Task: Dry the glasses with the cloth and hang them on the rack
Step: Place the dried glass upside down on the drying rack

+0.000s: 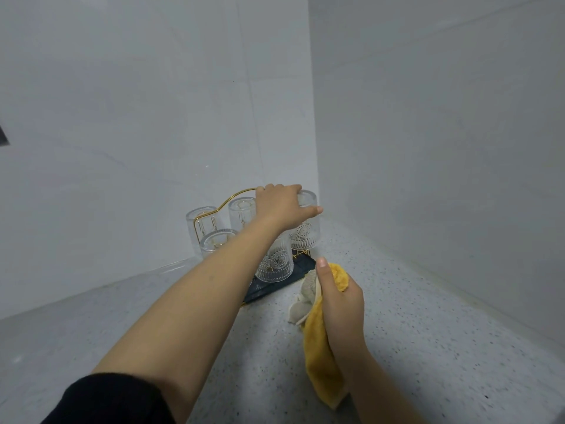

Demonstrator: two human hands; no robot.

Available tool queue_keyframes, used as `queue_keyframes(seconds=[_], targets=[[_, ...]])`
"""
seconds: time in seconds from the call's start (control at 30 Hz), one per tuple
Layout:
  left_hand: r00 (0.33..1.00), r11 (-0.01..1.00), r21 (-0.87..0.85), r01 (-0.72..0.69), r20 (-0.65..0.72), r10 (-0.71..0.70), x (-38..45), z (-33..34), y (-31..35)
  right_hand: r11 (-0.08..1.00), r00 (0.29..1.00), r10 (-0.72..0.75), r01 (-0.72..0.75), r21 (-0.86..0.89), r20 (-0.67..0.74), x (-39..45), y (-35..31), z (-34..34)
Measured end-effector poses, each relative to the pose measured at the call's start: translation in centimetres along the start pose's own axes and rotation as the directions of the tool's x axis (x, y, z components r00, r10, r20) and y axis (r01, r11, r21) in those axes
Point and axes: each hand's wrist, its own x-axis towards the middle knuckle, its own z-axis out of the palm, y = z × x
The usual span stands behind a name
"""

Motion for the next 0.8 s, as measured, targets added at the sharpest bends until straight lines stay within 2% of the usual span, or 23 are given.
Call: queue_keyframes(seconds=[0.33,0.53,0.8], targets=[[0.993,0.991,0.119,-0.067,0.103,0.055,-0.1,1.4,0.2,1.0,1.0,-0.016,0.016,-0.001,0.008,0.2,0.3,0.1],[0.993,0.995,0.092,-0.041,0.116,0.031,-0.2,1.6,0.3,1.0,1.0,-0.014,0.014,-0.007,0.007,0.6,0.6,0.1],[0.995,0.999,0.028,-0.024,0.094,0.022,-1.4,1.3,0.2,0.996,0.997,0.063,-0.066,0.052,0.046,1.0,1.1,-0.6]])
